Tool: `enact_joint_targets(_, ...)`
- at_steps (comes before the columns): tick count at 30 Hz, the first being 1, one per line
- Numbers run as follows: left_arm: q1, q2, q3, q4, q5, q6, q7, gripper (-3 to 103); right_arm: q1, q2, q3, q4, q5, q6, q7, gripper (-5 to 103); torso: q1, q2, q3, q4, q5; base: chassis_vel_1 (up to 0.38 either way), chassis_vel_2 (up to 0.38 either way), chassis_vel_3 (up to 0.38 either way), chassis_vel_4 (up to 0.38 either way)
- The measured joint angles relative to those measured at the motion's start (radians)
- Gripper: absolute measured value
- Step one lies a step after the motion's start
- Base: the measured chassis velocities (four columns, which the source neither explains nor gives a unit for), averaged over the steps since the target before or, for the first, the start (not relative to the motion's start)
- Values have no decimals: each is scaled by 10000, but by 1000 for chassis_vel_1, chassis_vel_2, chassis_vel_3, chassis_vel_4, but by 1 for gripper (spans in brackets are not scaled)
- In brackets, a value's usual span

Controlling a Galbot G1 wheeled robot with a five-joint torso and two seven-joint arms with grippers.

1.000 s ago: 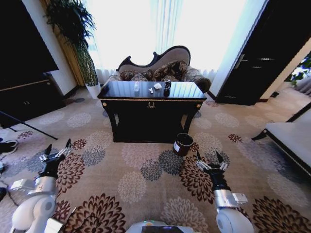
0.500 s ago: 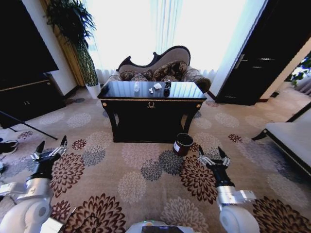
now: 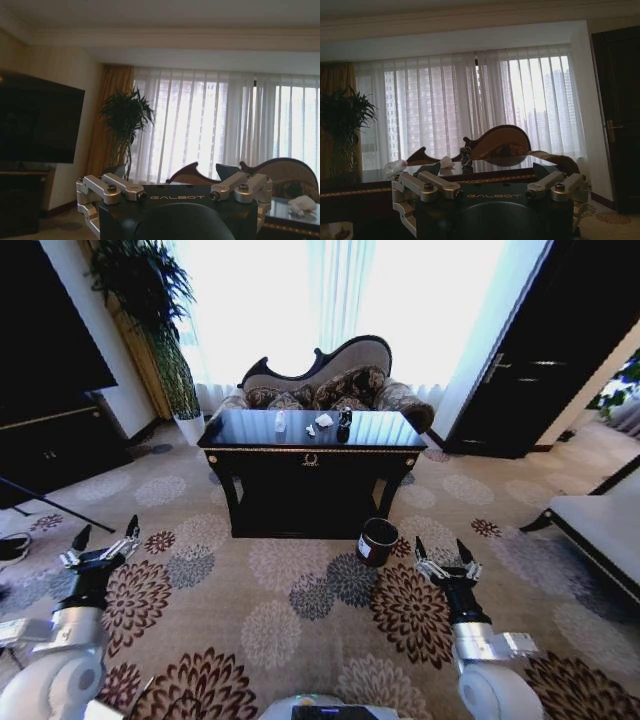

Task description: Move to the front of the table and place the trash on the table into the trash bin.

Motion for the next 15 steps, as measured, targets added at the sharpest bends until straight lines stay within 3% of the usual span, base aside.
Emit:
enact_joint_targets(6,49,-58,-4,-181,-18,-39,39,100,-82,27,-34,379,441,-241,55,100,3,-3,1,-1,2,-136,135,156,-136)
enact_joint_targets(15,114,22,-285,-411,-170,240,11,100,-108,15,232,583,55,-152,12,100,-5,0,-2,-2,1,-54,50,57,-56)
